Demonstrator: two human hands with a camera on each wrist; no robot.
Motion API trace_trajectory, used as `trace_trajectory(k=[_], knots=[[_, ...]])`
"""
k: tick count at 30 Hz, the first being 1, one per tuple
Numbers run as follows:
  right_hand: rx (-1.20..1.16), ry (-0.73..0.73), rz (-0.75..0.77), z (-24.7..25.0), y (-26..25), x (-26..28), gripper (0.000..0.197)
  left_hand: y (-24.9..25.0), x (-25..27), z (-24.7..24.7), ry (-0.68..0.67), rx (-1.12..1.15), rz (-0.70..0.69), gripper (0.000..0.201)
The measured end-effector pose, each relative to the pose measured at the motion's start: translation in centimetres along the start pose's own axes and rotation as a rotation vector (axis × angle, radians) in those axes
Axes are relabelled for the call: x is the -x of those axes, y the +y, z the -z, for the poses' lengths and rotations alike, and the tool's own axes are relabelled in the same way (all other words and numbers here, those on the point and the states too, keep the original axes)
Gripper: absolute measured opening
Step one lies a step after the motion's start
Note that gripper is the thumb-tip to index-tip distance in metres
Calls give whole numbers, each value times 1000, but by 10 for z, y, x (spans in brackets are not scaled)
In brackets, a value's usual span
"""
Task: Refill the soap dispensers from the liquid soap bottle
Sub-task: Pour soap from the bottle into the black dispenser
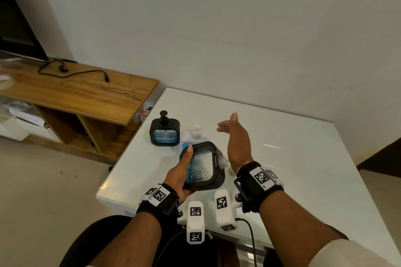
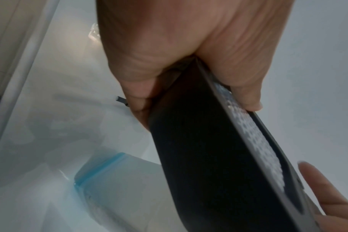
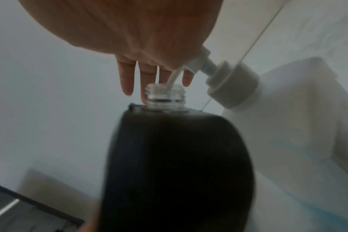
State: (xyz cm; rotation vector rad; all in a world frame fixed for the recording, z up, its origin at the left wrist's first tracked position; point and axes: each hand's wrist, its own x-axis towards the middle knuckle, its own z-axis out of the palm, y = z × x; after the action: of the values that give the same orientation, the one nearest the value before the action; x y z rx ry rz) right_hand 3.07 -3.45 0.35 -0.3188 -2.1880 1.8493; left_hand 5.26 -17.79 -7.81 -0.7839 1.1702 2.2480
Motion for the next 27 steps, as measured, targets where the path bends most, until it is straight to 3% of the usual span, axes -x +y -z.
trace_trajectory(k=[3, 6, 11, 17, 19, 24, 27], knots=[[102, -42, 41, 0, 3, 4, 55, -1, -2, 1, -9, 18, 17, 92], [21, -9, 0, 2, 1, 2, 59, -2, -4, 3, -21, 36, 13, 81], [-59, 30, -58, 0, -3, -1, 68, -2, -7, 5, -21, 17, 21, 86], [202, 9, 56, -6, 4, 5, 61, -1, -8, 3, -9, 27, 47, 85], [136, 47, 16, -5, 3, 3, 57, -1, -6, 3, -17, 35, 48, 85], [-60, 81, -147, -1, -6, -3, 71, -2, -10, 7, -15, 31, 37, 96], [-24, 86, -132, -1, -4, -3, 68, -3, -11, 5, -24, 27, 40, 97]])
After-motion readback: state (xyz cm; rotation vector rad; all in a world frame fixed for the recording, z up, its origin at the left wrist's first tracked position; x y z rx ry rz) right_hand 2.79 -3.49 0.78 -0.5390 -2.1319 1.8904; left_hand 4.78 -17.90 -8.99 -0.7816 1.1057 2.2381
